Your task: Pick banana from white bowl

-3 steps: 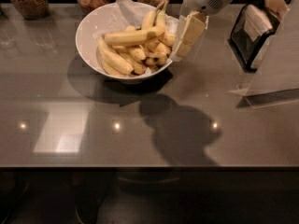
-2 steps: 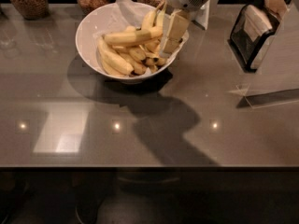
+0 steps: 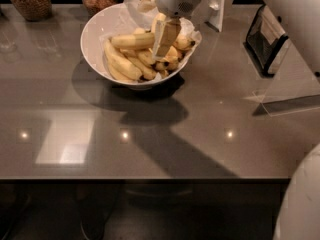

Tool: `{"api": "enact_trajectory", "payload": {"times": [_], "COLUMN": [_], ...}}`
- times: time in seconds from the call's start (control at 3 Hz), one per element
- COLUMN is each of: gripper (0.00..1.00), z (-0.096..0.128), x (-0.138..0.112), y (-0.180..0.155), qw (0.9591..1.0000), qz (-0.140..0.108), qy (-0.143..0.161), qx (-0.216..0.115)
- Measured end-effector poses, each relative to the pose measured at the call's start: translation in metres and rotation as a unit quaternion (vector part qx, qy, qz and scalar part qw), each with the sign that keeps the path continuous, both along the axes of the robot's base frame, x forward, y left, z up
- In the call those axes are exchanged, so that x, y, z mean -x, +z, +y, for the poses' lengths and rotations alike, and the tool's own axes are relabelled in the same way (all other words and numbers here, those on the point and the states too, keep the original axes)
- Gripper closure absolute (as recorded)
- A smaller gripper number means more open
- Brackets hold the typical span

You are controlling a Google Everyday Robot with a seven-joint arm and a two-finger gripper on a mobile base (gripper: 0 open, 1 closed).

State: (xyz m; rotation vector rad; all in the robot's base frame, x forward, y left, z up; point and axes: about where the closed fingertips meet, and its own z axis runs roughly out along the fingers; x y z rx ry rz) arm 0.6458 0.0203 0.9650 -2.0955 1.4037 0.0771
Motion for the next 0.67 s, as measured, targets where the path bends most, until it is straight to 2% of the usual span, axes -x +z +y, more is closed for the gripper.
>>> {"api": "enact_trajectory", "payload": {"times": [0.33,0.67], "gripper": [0.30,0.30], "z": [0.009,0.011], "x": [-0.021,-0.033], "y": [-0.016,-0.024], "qw": [0.9997,0.9993], "qz": [-0.005,-0.009], "qy": [-0.004,-0.010], "qx": [0.022,0.036]}}
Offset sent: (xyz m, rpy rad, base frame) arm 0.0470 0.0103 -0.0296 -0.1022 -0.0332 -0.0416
